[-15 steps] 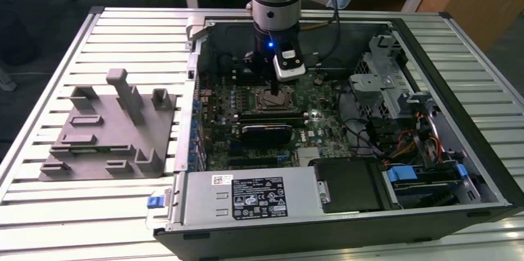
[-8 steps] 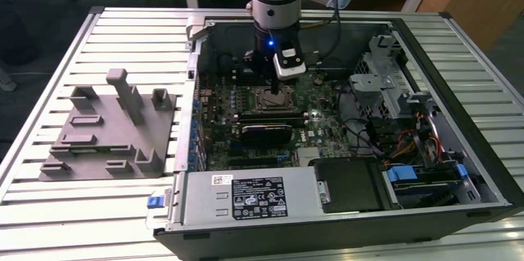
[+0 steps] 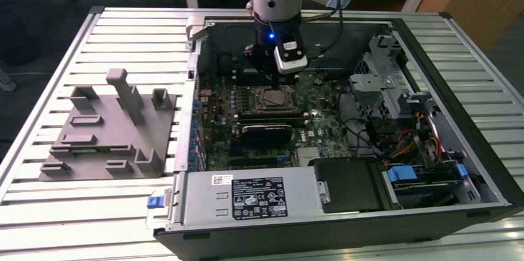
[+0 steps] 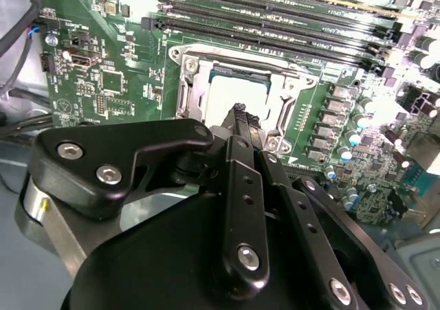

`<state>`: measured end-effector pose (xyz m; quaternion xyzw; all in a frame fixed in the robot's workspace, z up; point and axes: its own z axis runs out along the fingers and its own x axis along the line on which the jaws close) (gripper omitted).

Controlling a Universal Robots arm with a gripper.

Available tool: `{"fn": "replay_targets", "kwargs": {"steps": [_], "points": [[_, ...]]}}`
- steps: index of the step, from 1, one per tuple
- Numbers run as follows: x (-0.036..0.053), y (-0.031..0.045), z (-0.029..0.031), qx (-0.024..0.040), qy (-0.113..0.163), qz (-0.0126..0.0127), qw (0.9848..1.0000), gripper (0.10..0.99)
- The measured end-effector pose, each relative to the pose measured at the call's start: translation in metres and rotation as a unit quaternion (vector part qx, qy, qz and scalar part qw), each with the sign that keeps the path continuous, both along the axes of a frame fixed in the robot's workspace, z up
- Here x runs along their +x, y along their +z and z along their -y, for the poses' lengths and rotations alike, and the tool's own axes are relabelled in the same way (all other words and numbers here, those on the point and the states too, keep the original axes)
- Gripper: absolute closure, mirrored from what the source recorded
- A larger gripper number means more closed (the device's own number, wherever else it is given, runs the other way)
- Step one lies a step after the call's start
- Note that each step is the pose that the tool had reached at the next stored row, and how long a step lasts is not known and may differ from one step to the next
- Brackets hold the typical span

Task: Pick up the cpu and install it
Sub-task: 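Install the second cpu locking lever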

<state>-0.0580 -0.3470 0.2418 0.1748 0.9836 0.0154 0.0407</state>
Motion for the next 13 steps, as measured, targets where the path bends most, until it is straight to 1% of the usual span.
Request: {"fn": "replay_targets", "kwargs": {"steps": [6,10,13], "points": [[0.0001,0.0000,0.0000,-0.0006,0.000,-0.0002,1.0000,0.980],[0.0006,-0.0002,0.0015,-0.0073,0.000,-0.0031,1.0000,0.980],[0.0009,-0.0008,0.0052,-0.0110,0.000,-0.0045,0.9999,0.980]]}}
